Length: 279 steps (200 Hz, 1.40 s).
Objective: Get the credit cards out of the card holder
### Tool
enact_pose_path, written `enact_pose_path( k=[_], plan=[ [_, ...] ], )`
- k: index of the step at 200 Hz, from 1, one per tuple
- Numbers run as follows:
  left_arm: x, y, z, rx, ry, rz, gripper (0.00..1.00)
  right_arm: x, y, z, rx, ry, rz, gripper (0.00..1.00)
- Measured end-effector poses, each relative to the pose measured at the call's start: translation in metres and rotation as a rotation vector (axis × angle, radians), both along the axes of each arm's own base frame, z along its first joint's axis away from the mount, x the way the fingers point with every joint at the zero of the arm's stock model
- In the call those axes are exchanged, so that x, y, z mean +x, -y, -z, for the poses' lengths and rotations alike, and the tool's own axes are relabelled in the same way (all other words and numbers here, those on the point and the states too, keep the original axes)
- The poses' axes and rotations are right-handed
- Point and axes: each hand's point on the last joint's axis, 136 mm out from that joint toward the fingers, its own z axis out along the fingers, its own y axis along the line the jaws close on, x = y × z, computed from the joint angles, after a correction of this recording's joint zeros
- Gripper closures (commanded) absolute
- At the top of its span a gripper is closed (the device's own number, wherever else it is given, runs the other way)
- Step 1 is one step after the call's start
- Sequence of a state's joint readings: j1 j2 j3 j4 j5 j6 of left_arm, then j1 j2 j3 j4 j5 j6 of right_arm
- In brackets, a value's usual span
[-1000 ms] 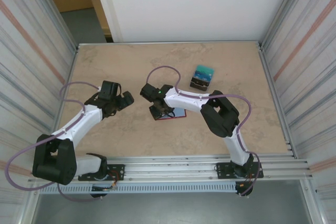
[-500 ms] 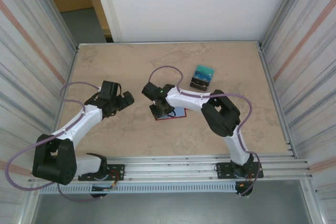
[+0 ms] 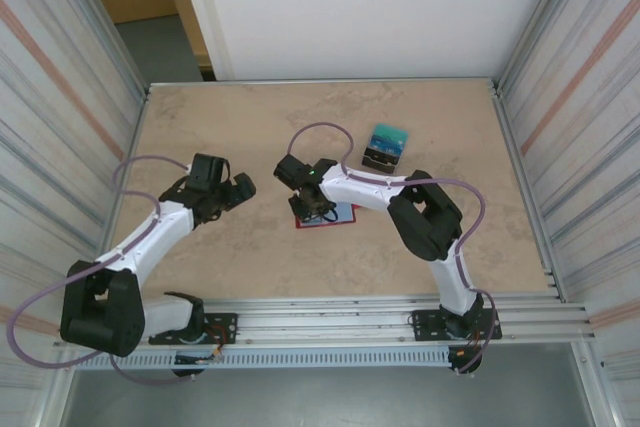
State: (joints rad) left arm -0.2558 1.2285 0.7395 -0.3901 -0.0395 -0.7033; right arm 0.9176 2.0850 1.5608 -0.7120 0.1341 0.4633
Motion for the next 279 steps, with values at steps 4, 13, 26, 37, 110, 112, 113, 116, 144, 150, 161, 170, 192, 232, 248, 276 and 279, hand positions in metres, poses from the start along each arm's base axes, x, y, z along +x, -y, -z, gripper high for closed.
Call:
enact_pose_path(
  k=[4, 13, 26, 37, 110, 112, 113, 116, 144, 150, 161, 170, 192, 232, 248, 276, 279],
  plan=[
    [0.0, 0.0, -0.001, -0.003, 0.002, 0.002, 0.01, 0.0, 0.001, 0.0, -0.006, 0.004, 0.001, 0.69],
    [0.0, 0.001, -0.003, -0.006, 0.008, 0.003, 0.01, 0.002, 0.004, -0.001, -0.017, 0.012, 0.006, 0.67],
    [0.001, 0.002, -0.005, -0.011, 0.012, 0.006, 0.01, 0.003, 0.008, -0.002, -0.033, 0.019, 0.011, 0.67],
    [0.002, 0.003, -0.006, -0.014, 0.016, 0.01, 0.01, 0.004, 0.011, -0.003, -0.047, 0.028, 0.014, 0.66],
    [0.01, 0.022, -0.027, 0.012, 0.068, 0.093, 0.01, 0.014, 0.035, -0.025, -0.063, 0.083, 0.064, 0.66],
    [0.01, 0.023, -0.028, 0.013, 0.07, 0.096, 0.01, 0.015, 0.036, -0.025, -0.064, 0.083, 0.067, 0.66],
    [0.011, 0.024, -0.029, 0.014, 0.072, 0.099, 0.01, 0.015, 0.036, -0.025, -0.064, 0.083, 0.069, 0.66],
    [0.011, 0.027, -0.03, 0.016, 0.075, 0.108, 0.01, 0.016, 0.038, -0.025, -0.065, 0.083, 0.074, 0.66],
    [0.016, 0.046, -0.035, 0.039, 0.086, 0.173, 0.01, 0.017, 0.058, -0.022, -0.079, 0.071, 0.119, 0.66],
    [0.016, 0.05, -0.033, 0.048, 0.084, 0.186, 0.01, 0.017, 0.062, -0.021, -0.082, 0.067, 0.128, 0.66],
    [0.017, 0.059, -0.031, 0.061, 0.077, 0.22, 0.01, 0.018, 0.068, -0.02, -0.086, 0.063, 0.141, 0.66],
    [0.017, 0.067, -0.028, 0.072, 0.069, 0.248, 0.01, 0.018, 0.072, -0.019, -0.09, 0.06, 0.148, 0.66],
    [0.017, 0.089, -0.019, 0.093, 0.045, 0.316, 0.01, 0.016, 0.083, -0.016, -0.101, 0.049, 0.168, 0.67],
    [0.016, 0.125, 0.004, 0.142, -0.009, 0.419, 0.01, 0.014, 0.101, -0.007, -0.101, 0.025, 0.217, 0.67],
    [0.013, 0.134, 0.015, 0.156, -0.034, 0.445, 0.01, 0.014, 0.108, -0.003, -0.106, 0.017, 0.23, 0.68],
    [0.011, 0.137, 0.028, 0.172, -0.067, 0.459, 0.01, 0.014, 0.119, 0.0, -0.113, 0.007, 0.257, 0.71],
    [0.011, 0.137, 0.029, 0.173, -0.07, 0.459, 0.01, 0.014, 0.12, 0.0, -0.113, 0.007, 0.259, 0.72]
  ],
)
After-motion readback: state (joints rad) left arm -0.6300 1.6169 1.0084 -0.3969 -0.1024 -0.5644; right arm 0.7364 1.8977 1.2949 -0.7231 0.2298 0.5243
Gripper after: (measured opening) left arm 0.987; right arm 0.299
